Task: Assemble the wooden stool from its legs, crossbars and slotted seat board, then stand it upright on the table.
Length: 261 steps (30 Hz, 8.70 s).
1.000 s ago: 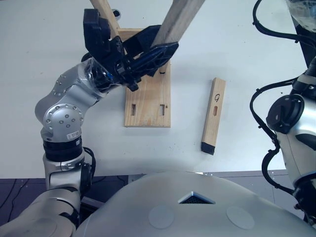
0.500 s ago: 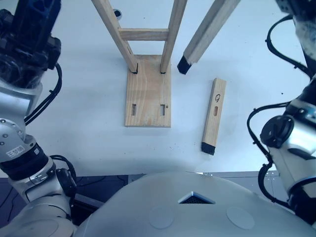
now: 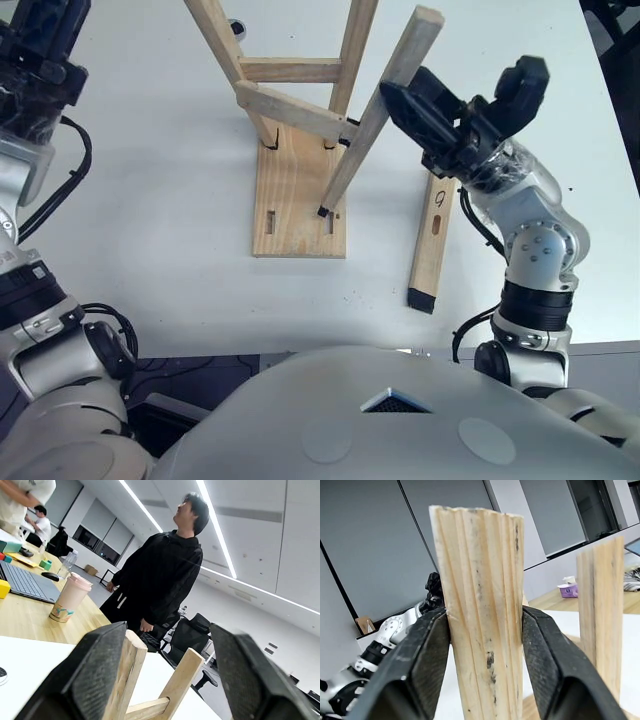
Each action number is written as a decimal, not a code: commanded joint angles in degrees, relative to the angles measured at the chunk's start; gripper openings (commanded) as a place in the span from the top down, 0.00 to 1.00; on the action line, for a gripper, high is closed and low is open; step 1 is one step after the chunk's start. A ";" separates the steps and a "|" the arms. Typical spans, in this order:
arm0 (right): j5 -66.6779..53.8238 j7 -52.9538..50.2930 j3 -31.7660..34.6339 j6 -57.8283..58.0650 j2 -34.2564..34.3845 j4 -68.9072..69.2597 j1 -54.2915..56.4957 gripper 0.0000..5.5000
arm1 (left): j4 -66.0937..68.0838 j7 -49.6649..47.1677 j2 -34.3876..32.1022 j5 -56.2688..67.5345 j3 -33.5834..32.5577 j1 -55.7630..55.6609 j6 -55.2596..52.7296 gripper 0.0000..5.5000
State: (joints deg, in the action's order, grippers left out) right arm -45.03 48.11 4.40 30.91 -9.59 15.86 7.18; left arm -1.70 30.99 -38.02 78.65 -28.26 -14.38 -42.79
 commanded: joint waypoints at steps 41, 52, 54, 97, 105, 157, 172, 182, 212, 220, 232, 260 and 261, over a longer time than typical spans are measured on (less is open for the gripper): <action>-5.83 3.06 -0.36 0.92 -6.81 -4.39 -0.03 0.63 | -2.21 1.60 8.47 -7.10 1.34 1.04 -0.99 0.45; -9.84 2.26 1.06 2.61 -6.42 -3.17 1.58 0.63 | -1.76 2.41 8.77 -8.03 1.72 1.24 -1.57 0.45; -8.61 2.71 0.20 2.20 -6.61 -3.39 1.39 0.63 | -1.67 2.43 8.77 -8.09 1.76 1.21 -1.65 0.45; 27.07 15.94 -29.98 -6.37 -37.45 -4.55 6.51 0.63 | -3.51 -4.75 25.86 -25.50 3.79 17.10 16.86 0.45; 26.28 20.14 -38.89 4.44 -39.98 -8.29 13.19 0.63 | -0.95 -5.74 28.12 -26.43 3.98 16.52 19.87 0.45; 21.77 -5.54 -6.74 49.32 -33.42 8.35 -0.87 0.54 | 8.97 -17.25 32.84 -49.41 3.29 24.28 38.31 1.00; 31.45 -11.63 -15.23 20.55 -26.20 -17.60 11.25 0.54 | 11.53 -15.74 29.57 -51.28 6.21 19.37 35.01 1.00; 22.34 -19.27 -0.87 33.98 -21.02 -8.14 15.39 0.40 | 11.62 -15.81 30.73 -50.55 5.06 20.14 36.60 1.00; 26.29 -18.56 -15.34 36.38 -30.44 -4.59 2.76 0.18 | 8.17 -15.40 35.36 -46.62 5.30 19.22 41.24 1.00; 26.66 -13.79 -16.35 31.57 -31.15 -7.63 2.17 0.38 | -2.99 -15.76 32.57 -42.94 4.86 18.01 39.29 1.00; 32.92 -26.77 -8.57 5.38 -18.11 -7.36 1.66 0.63 | -14.32 -12.48 10.80 -22.54 -4.98 3.45 23.76 0.94; -10.60 4.21 -1.25 14.20 -15.18 -2.58 36.73 0.63 | -11.26 3.64 11.43 8.82 11.47 -21.90 -3.17 0.42; -10.43 4.52 -1.42 14.32 -15.20 -2.85 36.73 0.63 | -11.52 3.86 11.46 8.84 11.49 -21.67 -3.21 0.42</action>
State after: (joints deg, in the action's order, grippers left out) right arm -54.62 52.20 3.37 44.62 -25.21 13.35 43.67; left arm -12.18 34.40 -26.63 87.38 -17.07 -36.70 -45.32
